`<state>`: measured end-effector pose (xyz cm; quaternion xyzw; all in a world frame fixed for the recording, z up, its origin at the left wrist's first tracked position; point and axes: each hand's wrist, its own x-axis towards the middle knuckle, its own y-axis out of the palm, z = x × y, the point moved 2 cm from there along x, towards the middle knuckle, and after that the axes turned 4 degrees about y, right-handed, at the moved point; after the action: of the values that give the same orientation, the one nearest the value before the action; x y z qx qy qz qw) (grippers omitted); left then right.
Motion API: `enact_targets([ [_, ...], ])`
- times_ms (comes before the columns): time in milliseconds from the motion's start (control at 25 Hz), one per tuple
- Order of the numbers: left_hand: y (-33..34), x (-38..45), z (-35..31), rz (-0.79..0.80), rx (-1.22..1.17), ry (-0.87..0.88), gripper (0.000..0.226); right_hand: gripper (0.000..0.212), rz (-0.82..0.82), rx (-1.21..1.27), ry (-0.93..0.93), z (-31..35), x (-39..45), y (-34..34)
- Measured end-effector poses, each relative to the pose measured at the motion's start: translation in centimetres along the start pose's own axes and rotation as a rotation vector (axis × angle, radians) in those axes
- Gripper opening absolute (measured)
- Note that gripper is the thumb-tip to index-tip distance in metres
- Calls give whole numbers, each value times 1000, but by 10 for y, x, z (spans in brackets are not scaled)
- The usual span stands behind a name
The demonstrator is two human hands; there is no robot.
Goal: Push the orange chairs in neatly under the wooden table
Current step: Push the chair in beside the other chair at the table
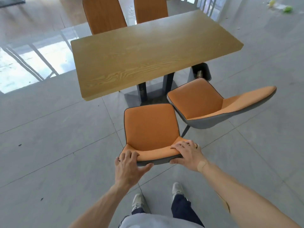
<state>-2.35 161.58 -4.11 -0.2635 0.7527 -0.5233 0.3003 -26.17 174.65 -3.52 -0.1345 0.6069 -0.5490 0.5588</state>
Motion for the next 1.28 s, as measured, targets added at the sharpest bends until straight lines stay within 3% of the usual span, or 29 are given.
enact_targets([
  [360,7,42,-77,-19,-2,-213,76,67,52,-62,-192,-70,58,-62],
  [800,8,59,-87,52,-124,-239,82,74,146,-94,-179,-82,75,-92],
  [920,-1,55,-73,94,-306,-285,75,81,210,-90,-159,-58,79,-103],
  [1040,-19,50,-47,115,-407,-339,72,73,175,-2,-237,-10,84,-114],
  [1280,-87,26,63,-69,-530,-409,66,64,-3,75,-448,129,107,-144],
])
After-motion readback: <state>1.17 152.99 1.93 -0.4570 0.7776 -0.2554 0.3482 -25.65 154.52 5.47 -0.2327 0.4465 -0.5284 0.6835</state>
